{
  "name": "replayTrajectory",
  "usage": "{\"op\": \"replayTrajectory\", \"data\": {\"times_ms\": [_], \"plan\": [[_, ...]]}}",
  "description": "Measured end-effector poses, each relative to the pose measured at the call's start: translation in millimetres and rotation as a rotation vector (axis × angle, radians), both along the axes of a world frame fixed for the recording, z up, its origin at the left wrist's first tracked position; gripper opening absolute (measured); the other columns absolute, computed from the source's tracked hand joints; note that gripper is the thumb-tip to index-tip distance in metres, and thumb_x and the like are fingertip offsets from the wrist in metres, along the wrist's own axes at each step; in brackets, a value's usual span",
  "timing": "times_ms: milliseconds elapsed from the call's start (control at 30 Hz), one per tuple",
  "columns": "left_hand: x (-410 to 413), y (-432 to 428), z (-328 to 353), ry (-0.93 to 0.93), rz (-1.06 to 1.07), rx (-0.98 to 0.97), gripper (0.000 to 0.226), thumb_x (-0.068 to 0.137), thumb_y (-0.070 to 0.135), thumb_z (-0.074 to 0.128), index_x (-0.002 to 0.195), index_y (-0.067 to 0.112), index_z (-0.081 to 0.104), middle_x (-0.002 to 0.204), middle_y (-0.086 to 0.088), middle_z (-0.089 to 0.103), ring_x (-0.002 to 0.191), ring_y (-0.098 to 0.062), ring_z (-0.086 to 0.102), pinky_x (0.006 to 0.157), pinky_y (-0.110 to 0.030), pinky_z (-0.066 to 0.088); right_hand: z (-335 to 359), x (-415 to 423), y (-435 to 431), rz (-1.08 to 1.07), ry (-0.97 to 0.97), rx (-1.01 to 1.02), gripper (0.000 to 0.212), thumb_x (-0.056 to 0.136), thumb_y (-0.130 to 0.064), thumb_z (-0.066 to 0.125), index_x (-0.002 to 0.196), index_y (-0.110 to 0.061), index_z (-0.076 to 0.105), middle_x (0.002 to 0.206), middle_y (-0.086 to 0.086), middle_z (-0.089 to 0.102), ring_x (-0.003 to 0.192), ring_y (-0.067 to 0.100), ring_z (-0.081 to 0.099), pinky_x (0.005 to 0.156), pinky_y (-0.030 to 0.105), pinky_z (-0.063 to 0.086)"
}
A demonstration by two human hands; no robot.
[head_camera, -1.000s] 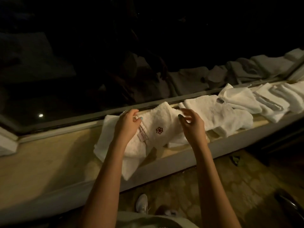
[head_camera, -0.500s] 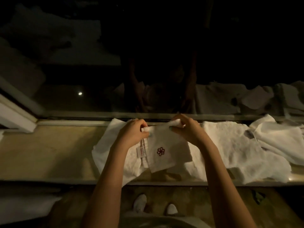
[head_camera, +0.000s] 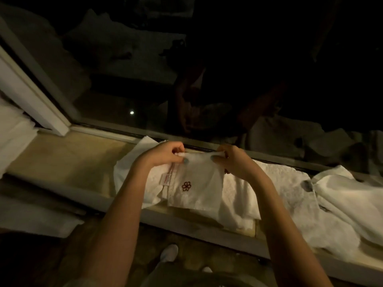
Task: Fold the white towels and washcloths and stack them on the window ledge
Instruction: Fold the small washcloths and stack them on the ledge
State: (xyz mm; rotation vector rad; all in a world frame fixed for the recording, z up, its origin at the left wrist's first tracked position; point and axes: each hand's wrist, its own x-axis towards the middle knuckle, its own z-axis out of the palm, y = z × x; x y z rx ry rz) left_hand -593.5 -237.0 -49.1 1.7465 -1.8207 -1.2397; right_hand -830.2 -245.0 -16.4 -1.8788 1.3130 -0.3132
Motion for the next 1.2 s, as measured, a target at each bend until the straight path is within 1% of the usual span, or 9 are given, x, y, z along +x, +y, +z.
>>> {"op": "replayTrajectory", "data": {"times_ms": [133, 300, 467, 567, 733, 833, 967, 1033, 1200], "plan": [[-5, 8, 20, 0.256, 0.099, -0.042, 0.012, 0.084, 0.014, 0.070, 0.083, 0.020, 0.060, 0.075, 0.007, 0.055, 0.070, -0.004, 0.052, 0.067, -0.017, 0.042, 7, -22, 2, 0.022, -0.048, 0.022, 0.026, 0.092, -0.026, 0.061, 0.084, -0.002, 0.060, 0.070, 0.005, 0.060, 0.062, 0.018, 0.058, 0.058, 0.028, 0.049], [-46, 14, 28, 0.392, 0.194, -0.119, 0.003, 0.085, 0.016, 0.069, 0.087, 0.017, 0.067, 0.068, 0.013, 0.060, 0.070, -0.003, 0.057, 0.069, -0.022, 0.046, 9, -46, 12, 0.068, -0.018, 0.021, 0.047, 0.086, -0.044, 0.064, 0.084, 0.003, 0.064, 0.077, 0.015, 0.059, 0.067, 0.026, 0.054, 0.062, 0.038, 0.043], [-94, 2, 39, 0.306, 0.084, -0.203, 0.008, 0.085, 0.014, 0.070, 0.091, 0.010, 0.068, 0.084, 0.001, 0.066, 0.081, -0.007, 0.062, 0.076, -0.023, 0.049, 9, -51, 19, 0.055, -0.157, 0.010, 0.025, 0.087, -0.034, 0.066, 0.106, -0.018, 0.067, 0.096, 0.005, 0.069, 0.090, 0.025, 0.066, 0.080, 0.043, 0.057], [-99, -1, 35, 0.225, 0.108, -0.239, 0.011, 0.085, 0.010, 0.070, 0.094, 0.011, 0.064, 0.089, 0.002, 0.065, 0.086, -0.009, 0.062, 0.081, -0.022, 0.050, 0, -63, 27, -0.008, -0.152, 0.000, 0.022, 0.087, -0.022, 0.067, 0.108, -0.017, 0.064, 0.101, 0.003, 0.067, 0.093, 0.021, 0.065, 0.080, 0.039, 0.057], [-77, 32, 2, -0.019, 0.229, -0.204, 0.009, 0.086, 0.015, 0.067, 0.084, 0.024, 0.067, 0.085, 0.008, 0.067, 0.085, -0.009, 0.063, 0.081, -0.028, 0.050, -21, -87, 41, -0.233, -0.106, 0.088, 0.022, 0.089, -0.027, 0.064, 0.098, -0.006, 0.063, 0.095, 0.011, 0.067, 0.086, 0.027, 0.065, 0.080, 0.048, 0.056], [-75, 47, -7, 0.064, 0.263, -0.138, 0.011, 0.084, 0.014, 0.070, 0.094, 0.019, 0.069, 0.093, 0.007, 0.069, 0.089, -0.006, 0.063, 0.083, -0.025, 0.051, -25, -91, 48, -0.283, -0.134, 0.121, 0.027, 0.091, -0.029, 0.061, 0.098, -0.003, 0.062, 0.095, 0.014, 0.067, 0.086, 0.029, 0.065, 0.080, 0.048, 0.056], [-74, 46, -2, 0.077, 0.238, -0.093, 0.014, 0.080, 0.014, 0.074, 0.091, 0.015, 0.066, 0.091, 0.000, 0.069, 0.086, -0.015, 0.064, 0.078, -0.029, 0.051, -29, -93, 49, -0.335, -0.064, 0.112, 0.025, 0.093, -0.032, 0.059, 0.104, -0.009, 0.060, 0.101, 0.010, 0.064, 0.085, 0.024, 0.062, 0.070, 0.036, 0.055], [-72, 48, -2, 0.067, 0.205, -0.034, 0.020, 0.077, 0.017, 0.077, 0.092, 0.016, 0.064, 0.093, -0.001, 0.067, 0.085, -0.016, 0.062, 0.077, -0.030, 0.050, -30, -92, 48, -0.341, -0.044, 0.039, 0.025, 0.092, -0.027, 0.062, 0.110, -0.012, 0.055, 0.108, 0.009, 0.061, 0.087, 0.021, 0.058, 0.066, 0.029, 0.050], [-73, 51, -2, 0.116, 0.210, 0.035, 0.025, 0.077, 0.016, 0.077, 0.097, 0.016, 0.064, 0.095, -0.004, 0.068, 0.090, -0.020, 0.065, 0.079, -0.031, 0.052, -23, -81, 26, -0.106, -0.003, -0.230, 0.048, 0.089, -0.022, 0.066, 0.133, -0.023, 0.048, 0.121, 0.003, 0.048, 0.099, 0.018, 0.052, 0.079, 0.026, 0.045]]}}
